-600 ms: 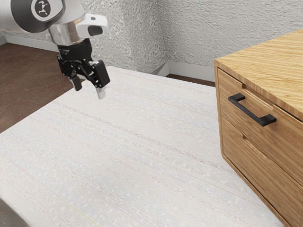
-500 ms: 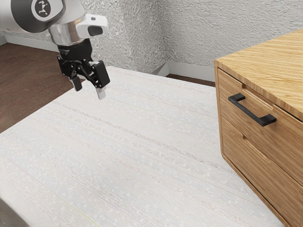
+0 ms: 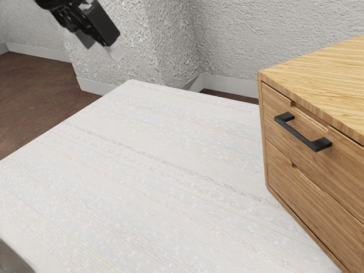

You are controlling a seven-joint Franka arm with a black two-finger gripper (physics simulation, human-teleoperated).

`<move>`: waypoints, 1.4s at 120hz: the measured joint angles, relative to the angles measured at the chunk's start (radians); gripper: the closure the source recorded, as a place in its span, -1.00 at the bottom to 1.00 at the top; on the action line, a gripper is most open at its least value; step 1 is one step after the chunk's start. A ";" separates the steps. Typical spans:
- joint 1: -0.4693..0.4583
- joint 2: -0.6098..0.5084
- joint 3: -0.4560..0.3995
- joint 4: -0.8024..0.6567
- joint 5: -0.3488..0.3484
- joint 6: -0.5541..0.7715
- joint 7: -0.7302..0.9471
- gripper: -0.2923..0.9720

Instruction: Pull the drawer handle with one arm to open the drawer

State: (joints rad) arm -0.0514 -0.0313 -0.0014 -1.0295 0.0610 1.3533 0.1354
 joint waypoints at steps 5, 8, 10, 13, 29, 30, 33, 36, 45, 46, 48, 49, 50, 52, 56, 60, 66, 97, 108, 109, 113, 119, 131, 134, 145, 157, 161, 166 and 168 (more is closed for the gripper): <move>0.006 0.005 0.002 -0.040 0.000 0.006 0.000 -0.54; 0.010 0.011 0.003 -0.062 0.000 0.010 -0.002 -0.54; 0.012 0.016 0.003 -0.074 0.002 0.011 -0.004 -0.54; 0.018 0.021 0.000 -0.094 0.011 0.011 -0.010 -0.54; 0.057 -0.168 -0.065 -0.378 0.077 0.010 -0.044 -0.54; 0.049 -0.190 -0.071 -0.407 0.084 0.011 -0.046 -0.54; 0.031 -0.251 -0.087 -0.485 0.102 0.014 -0.052 -0.54; 0.016 -0.315 -0.095 -0.572 0.114 0.015 -0.057 -0.54; -0.164 -0.475 -0.014 -0.807 0.118 0.014 -0.073 -0.54; -0.185 -0.488 -0.002 -0.825 0.116 0.014 -0.075 -0.54; -0.220 -0.510 0.018 -0.856 0.114 0.014 -0.079 -0.54; -0.236 -0.520 0.025 -0.869 0.113 0.014 -0.081 -0.54; -0.251 -0.528 0.032 -0.881 0.112 0.015 -0.082 -0.54; -0.280 -0.544 0.043 -0.903 0.111 0.018 -0.081 -0.54; -0.318 -0.567 0.056 -0.931 0.113 0.028 -0.065 -0.54; -0.339 -0.580 0.060 -0.946 0.119 0.051 -0.029 -0.54; -0.360 -0.588 0.053 -0.956 0.124 0.112 0.056 -0.54; -0.577 -0.556 0.038 -0.966 0.173 0.353 0.536 -0.54; -0.605 -0.504 0.078 -0.965 0.193 0.442 0.666 -0.54; -0.606 -0.498 0.080 -0.964 0.194 0.451 0.677 -0.54; -0.606 -0.479 0.086 -0.964 0.198 0.489 0.721 -0.54; -0.606 -0.459 0.089 -0.965 0.202 0.549 0.782 -0.54; -0.606 -0.440 0.096 -0.967 0.206 0.660 0.890 -0.54; -0.606 -0.429 0.103 -0.969 0.206 0.692 0.913 -0.54; -0.607 -0.386 0.118 -0.971 0.206 0.797 0.983 -0.54; -0.612 -0.348 0.119 -0.971 0.201 0.890 1.041 -0.54; -0.612 -0.343 0.118 -0.971 0.199 0.912 1.059 -0.54; -0.613 -0.339 0.118 -0.971 0.194 0.938 1.079 -0.54; -0.614 -0.339 0.118 -0.971 0.193 0.948 1.087 -0.54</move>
State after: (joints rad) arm -0.6650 -0.3699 0.1164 -2.0008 0.2536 2.3009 1.2219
